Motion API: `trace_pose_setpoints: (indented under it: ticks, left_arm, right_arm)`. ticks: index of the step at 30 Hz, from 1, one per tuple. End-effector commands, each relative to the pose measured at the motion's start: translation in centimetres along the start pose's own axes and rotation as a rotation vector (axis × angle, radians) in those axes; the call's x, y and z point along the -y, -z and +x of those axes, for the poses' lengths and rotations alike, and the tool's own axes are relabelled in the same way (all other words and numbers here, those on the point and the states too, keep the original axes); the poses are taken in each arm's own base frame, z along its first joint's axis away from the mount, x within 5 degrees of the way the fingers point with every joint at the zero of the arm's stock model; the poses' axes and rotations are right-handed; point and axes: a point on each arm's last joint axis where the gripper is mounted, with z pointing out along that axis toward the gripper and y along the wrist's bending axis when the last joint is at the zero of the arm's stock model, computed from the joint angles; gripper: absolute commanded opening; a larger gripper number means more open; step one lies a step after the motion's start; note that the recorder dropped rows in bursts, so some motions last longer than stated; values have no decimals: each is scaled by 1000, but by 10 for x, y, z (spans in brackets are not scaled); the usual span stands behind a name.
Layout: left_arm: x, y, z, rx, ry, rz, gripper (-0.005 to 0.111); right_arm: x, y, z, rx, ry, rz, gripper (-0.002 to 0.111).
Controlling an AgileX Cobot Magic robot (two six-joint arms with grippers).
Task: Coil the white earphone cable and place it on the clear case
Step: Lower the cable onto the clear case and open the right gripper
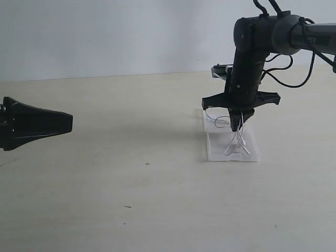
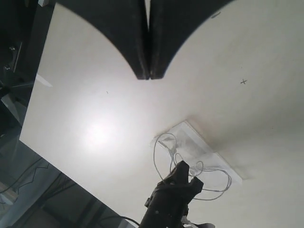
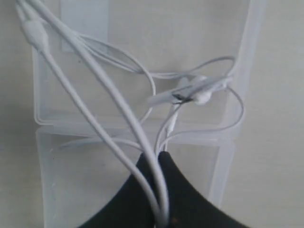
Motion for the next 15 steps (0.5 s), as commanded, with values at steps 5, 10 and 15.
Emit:
trace_pose_setpoints:
  ticks: [5, 10, 15]
  left_arm:
    - [-1, 0, 1, 4, 12, -6, 0]
    - [-1, 0, 1, 4, 12, -6, 0]
    - [-1, 0, 1, 4, 12, -6, 0]
  right_arm:
    - [-7, 32, -6, 79, -32, -101, 65]
    - [-7, 68, -5, 166, -24, -113, 65]
    - [-5, 85, -2, 204, -18, -104, 65]
